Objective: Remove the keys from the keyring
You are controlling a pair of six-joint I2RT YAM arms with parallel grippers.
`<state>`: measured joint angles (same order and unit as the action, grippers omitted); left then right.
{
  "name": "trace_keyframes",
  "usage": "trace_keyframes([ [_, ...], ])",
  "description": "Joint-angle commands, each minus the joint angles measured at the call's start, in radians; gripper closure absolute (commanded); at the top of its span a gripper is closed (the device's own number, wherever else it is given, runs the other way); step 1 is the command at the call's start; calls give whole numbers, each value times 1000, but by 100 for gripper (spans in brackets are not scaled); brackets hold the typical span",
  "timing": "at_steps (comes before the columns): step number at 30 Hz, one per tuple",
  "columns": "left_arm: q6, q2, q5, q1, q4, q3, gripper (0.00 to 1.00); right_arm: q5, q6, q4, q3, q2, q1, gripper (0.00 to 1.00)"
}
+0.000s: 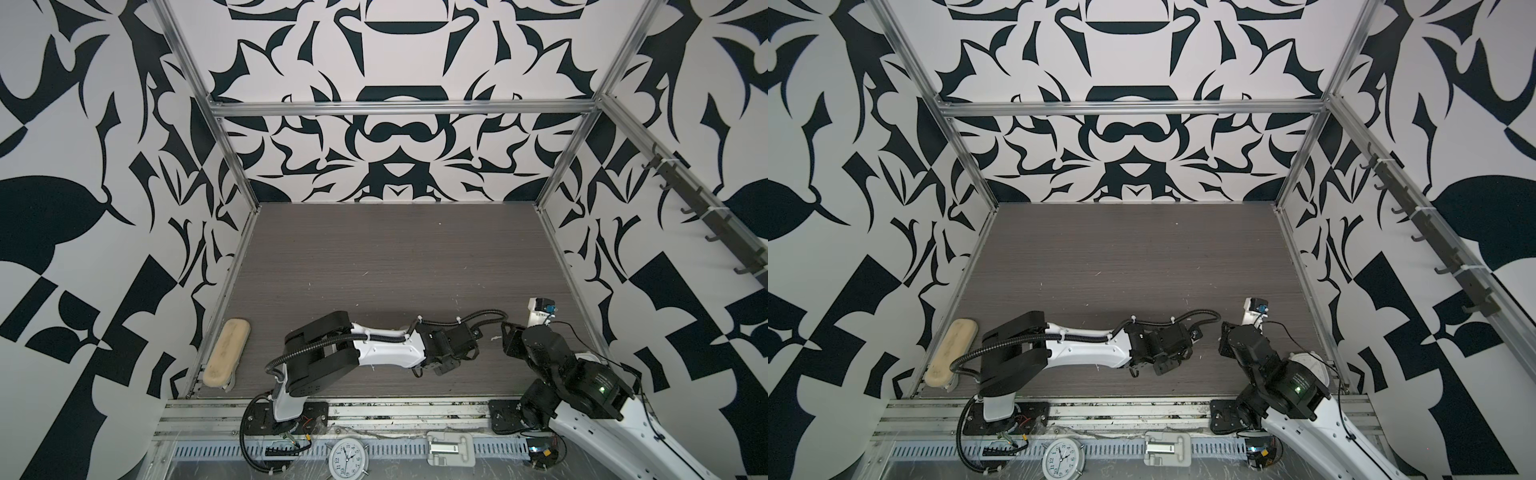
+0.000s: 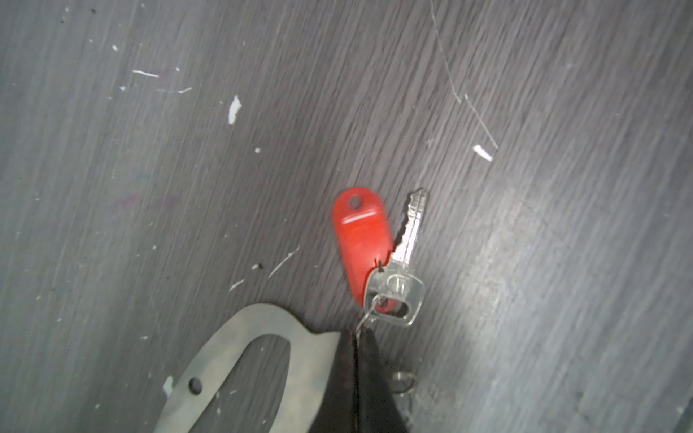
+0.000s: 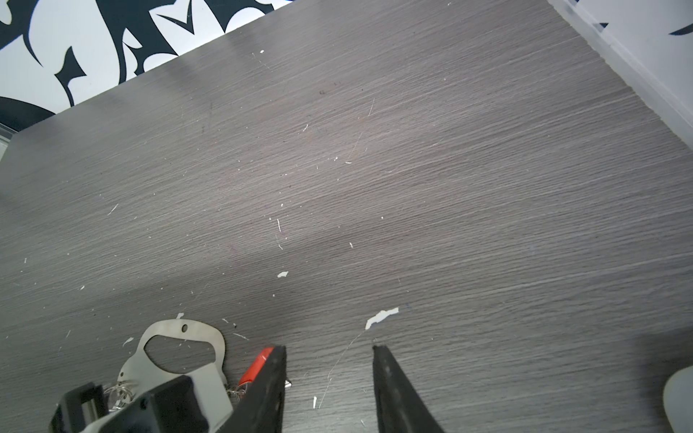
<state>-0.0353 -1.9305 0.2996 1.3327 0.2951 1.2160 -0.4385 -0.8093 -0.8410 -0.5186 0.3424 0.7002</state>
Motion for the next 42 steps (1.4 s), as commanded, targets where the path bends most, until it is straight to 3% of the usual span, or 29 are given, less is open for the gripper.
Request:
trace_keyframes([
  [1, -9, 46, 1, -1, 12, -21, 100, -23, 12, 10, -18, 18, -4, 59],
  [11, -41, 254, 19, -43, 34, -74, 100, 24, 48, 111, -20, 81, -4, 59],
  [21, -56, 522, 3, -126, 91, -109, 100, 234, 203, 459, -8, 156, -3, 59],
  [29, -61, 703, 7, -158, 164, -102, 100, 488, 341, 760, -19, 244, -4, 54],
  [35, -53, 795, -59, -176, 207, -102, 100, 864, 506, 830, -151, 411, -3, 49],
  [42, -32, 861, -80, -183, 221, -121, 100, 1061, 535, 892, -257, 589, -4, 51],
])
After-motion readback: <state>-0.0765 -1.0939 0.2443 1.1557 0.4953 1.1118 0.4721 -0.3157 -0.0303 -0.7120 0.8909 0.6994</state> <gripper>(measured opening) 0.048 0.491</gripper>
